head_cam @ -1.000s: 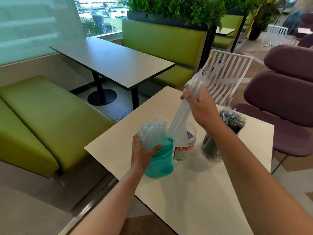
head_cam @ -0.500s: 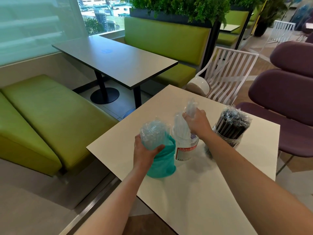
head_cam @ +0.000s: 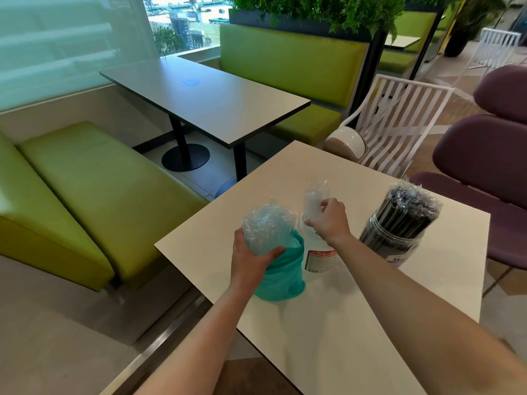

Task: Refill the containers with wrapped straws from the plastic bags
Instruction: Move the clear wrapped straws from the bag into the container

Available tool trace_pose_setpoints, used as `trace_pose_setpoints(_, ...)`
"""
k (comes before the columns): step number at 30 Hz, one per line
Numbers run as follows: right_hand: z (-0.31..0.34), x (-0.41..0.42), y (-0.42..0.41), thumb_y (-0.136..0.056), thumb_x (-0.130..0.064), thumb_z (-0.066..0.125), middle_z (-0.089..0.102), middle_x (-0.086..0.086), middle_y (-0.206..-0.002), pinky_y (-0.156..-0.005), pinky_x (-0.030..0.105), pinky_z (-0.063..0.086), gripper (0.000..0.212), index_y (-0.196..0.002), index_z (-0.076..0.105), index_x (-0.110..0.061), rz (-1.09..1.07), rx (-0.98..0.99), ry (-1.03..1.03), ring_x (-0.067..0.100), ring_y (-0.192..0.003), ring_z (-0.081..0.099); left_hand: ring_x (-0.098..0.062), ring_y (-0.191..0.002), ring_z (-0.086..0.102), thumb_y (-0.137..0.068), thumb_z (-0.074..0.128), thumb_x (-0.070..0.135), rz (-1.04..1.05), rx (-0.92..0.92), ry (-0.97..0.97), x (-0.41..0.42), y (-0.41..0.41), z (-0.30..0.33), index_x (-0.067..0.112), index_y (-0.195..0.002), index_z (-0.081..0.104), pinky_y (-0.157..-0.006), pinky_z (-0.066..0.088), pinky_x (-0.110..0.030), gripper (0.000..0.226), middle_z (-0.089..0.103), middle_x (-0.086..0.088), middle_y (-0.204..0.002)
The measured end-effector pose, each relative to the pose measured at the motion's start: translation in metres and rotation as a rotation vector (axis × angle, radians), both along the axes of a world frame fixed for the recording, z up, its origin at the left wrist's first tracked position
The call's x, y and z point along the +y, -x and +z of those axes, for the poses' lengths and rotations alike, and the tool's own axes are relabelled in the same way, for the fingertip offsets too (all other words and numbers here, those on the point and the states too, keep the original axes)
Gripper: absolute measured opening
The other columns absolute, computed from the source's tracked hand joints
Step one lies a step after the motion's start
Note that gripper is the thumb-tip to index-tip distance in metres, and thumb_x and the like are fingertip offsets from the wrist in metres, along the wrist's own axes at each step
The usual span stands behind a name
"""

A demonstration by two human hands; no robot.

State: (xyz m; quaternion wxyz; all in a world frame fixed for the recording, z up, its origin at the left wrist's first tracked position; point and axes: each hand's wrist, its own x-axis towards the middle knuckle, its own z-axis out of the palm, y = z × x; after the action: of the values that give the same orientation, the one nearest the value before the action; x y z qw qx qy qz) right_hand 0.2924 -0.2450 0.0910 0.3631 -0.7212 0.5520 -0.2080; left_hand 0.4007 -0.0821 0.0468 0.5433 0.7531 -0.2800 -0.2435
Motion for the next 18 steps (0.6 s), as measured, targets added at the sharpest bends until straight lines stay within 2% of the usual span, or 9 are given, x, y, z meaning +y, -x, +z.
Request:
trace_pose_setpoints(4, 0.002, 0.011, 0.007, -0.079, -0.013, 0.077, 0.051, 0.012, -0.13, -0.092, 0.03, 0.046, 0.066, -0.135, 0.043, -0.009, -0.048, -0.105, 0.049, 0.025, -0.112, 0.056, -0.013, -0.118, 0.046, -0.064, 0.088, 0.046, -0.007, 0.008, 0.002, 0.002, -0.003, 0.001, 0.031, -0.134, 0.031, -0.101, 0.047, -0.035, 0.092, 0.044, 0.011, -0.125)
trace_pose_setpoints(8, 0.006, 0.046, 0.009, -0.084, -0.005, 0.064, 0.051, 0.003, -0.116, -0.089, 0.029, 0.051, 0.04, -0.121, 0.052, -0.014, -0.087, -0.264, 0.227, 0.019, -0.104, 0.054, -0.015, -0.117, 0.048, -0.063, 0.088, 0.046, -0.004, 0.024, 0.014, 0.003, -0.005, 0.001, 0.034, -0.13, 0.032, -0.099, 0.05, -0.036, 0.088, 0.046, 0.011, -0.123)
trace_pose_setpoints(10, 0.004, 0.064, 0.007, -0.085, -0.005, 0.064, 0.056, -0.001, -0.117, -0.084, 0.026, 0.053, 0.044, -0.126, 0.053, -0.017, 0.059, -0.312, 0.16, 0.016, -0.098, 0.057, -0.013, -0.112, 0.05, -0.062, 0.089, 0.043, -0.004, 0.034, 0.035, 0.004, -0.004, 0.001, 0.037, -0.123, 0.033, -0.09, 0.051, -0.03, 0.083, 0.049, 0.012, -0.117)
trace_pose_setpoints(12, -0.001, 0.073, 0.005, -0.085, -0.008, 0.066, 0.054, -0.008, -0.122, -0.08, 0.023, 0.053, 0.061, -0.141, 0.043, -0.019, 0.203, -0.345, -0.017, 0.012, -0.094, 0.058, -0.011, -0.106, 0.052, -0.062, 0.091, 0.036, -0.015, 0.028, 0.048, 0.005, -0.002, 0.003, 0.036, -0.12, 0.035, -0.079, 0.048, -0.019, 0.081, 0.05, 0.014, -0.112)
trace_pose_setpoints(14, -0.004, 0.075, 0.005, -0.085, -0.012, 0.068, 0.052, -0.01, -0.123, -0.077, 0.018, 0.05, 0.068, -0.145, 0.037, -0.021, 0.276, -0.344, -0.13, 0.008, -0.092, 0.058, -0.009, -0.104, 0.054, -0.063, 0.091, 0.032, -0.034, 0.025, 0.062, 0.006, -0.001, 0.002, 0.036, -0.12, 0.036, -0.076, 0.047, -0.016, 0.079, 0.053, 0.015, -0.112)
trace_pose_setpoints(16, -0.008, 0.076, 0.006, -0.086, -0.019, 0.07, 0.055, -0.006, -0.121, -0.08, 0.022, 0.051, 0.055, -0.136, 0.047, -0.019, 0.27, -0.298, -0.121, 0.011, -0.093, 0.059, -0.009, -0.105, 0.056, -0.063, 0.091, 0.03, -0.046, 0.039, 0.069, 0.008, -0.001, 0.0, 0.036, -0.12, 0.038, -0.079, 0.051, -0.02, 0.078, 0.054, 0.014, -0.111)
trace_pose_setpoints(18, -0.012, 0.078, 0.006, -0.088, -0.028, 0.069, 0.053, -0.003, -0.116, -0.092, 0.032, 0.051, 0.043, -0.126, 0.054, -0.015, 0.237, -0.24, -0.097, 0.019, -0.103, 0.057, -0.011, -0.106, 0.058, -0.063, 0.091, 0.028, -0.055, 0.047, 0.07, 0.008, -0.002, -0.002, 0.035, -0.12, 0.039, -0.084, 0.054, -0.027, 0.078, 0.056, 0.013, -0.112)
